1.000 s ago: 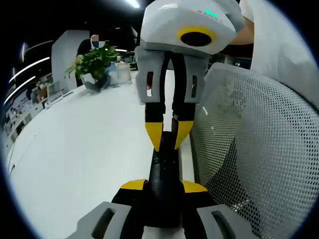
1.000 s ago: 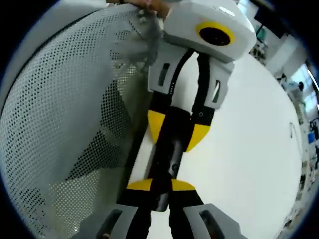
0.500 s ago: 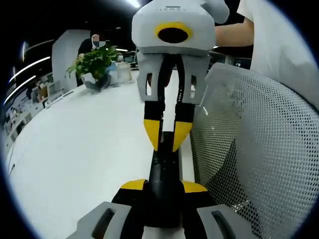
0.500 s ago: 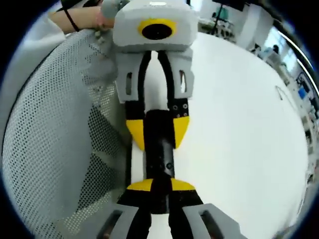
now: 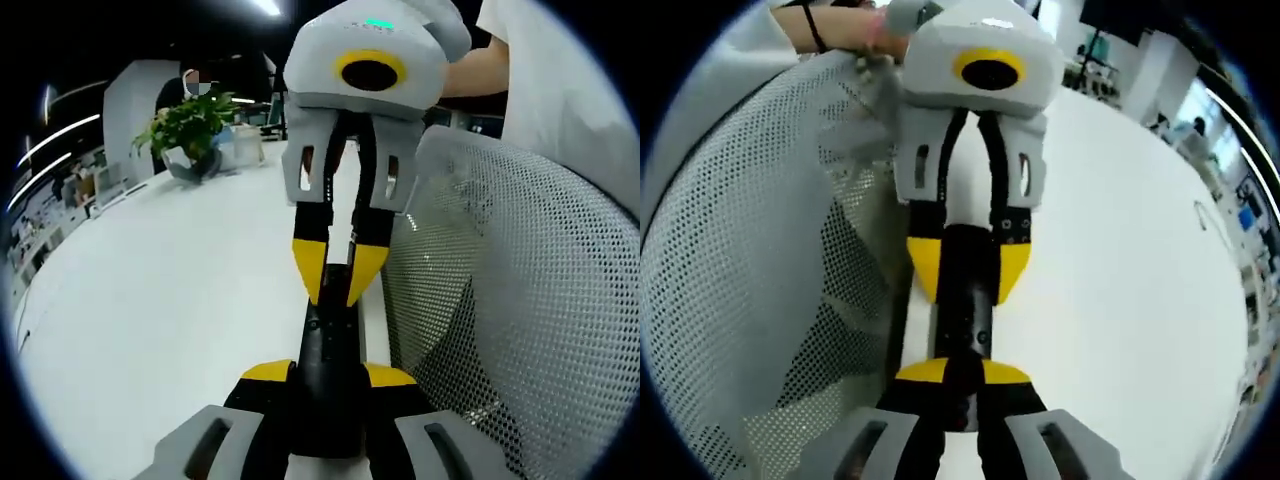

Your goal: Press the specified remote control buttons in sequence, fully releasing each button before pressing the next.

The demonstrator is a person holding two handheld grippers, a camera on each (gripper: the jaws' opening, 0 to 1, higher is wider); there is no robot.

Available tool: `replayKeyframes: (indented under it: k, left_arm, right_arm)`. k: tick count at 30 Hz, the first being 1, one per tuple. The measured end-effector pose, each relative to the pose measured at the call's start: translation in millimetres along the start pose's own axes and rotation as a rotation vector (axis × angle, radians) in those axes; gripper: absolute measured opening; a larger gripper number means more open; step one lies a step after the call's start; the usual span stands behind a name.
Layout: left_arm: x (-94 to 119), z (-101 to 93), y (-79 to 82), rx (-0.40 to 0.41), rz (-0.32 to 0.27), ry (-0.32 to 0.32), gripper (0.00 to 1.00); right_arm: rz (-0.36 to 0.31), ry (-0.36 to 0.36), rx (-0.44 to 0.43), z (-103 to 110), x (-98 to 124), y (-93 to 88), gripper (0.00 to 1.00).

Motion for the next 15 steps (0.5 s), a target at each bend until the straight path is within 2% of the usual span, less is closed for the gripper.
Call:
replayKeyframes:
  k: [2, 5, 6, 8, 9, 12, 15]
  left_arm:
    - [-0.1, 0.0, 0.0, -0.001, 0.001, 0.0, 0.25]
    - [-0.1, 0.0, 0.0, 0.003, 0.001, 0.001, 0.25]
    - [-0.1, -0.1, 0.1, 0.004, 0.001, 0.001, 0.25]
    - [-0.2, -0.1, 0.1, 0.002, 0.002, 0.001, 0.25]
    - [-0.2, -0.2, 0.2, 0.001, 0.003, 0.0, 0.25]
    - [-0.3, -0.1, 0.2, 0.002, 0.003, 0.0, 0.25]
    - [-0.2, -0.1, 0.1, 0.002, 0.003, 0.0, 0.25]
  right_arm:
    - [0.027, 0.004, 0.054, 0.3, -0.5, 0.5, 0.07]
    - [0.064, -0.001, 0.188, 1.9, -1.8, 1.6, 0.06]
    - [0.062, -0.003, 0.189, 2.6, -1.8, 1.6, 0.06]
    - [0.048, -0.005, 0.142, 1.8, -1.3, 1.4, 0.06]
    - [0.02, -0.004, 0.059, 1.0, -1.2, 1.2, 0.06]
    - [-0.046, -0.011, -0.068, -1.0, 0.1, 0.9, 0.06]
    - [-0.095, -0.034, -0.147, -1.2, 0.7, 1.4, 0.06]
Point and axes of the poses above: the point that each gripper's makers call its tool centre point, and the gripper's own axes: x roughly backward along the fingers, z roughly to its left, y roughly out of its top, the point moved 1 cm from there along x, roughly backward along the fingers, and after that the axes turned 2 degrees about z, right-handed, at the moved point
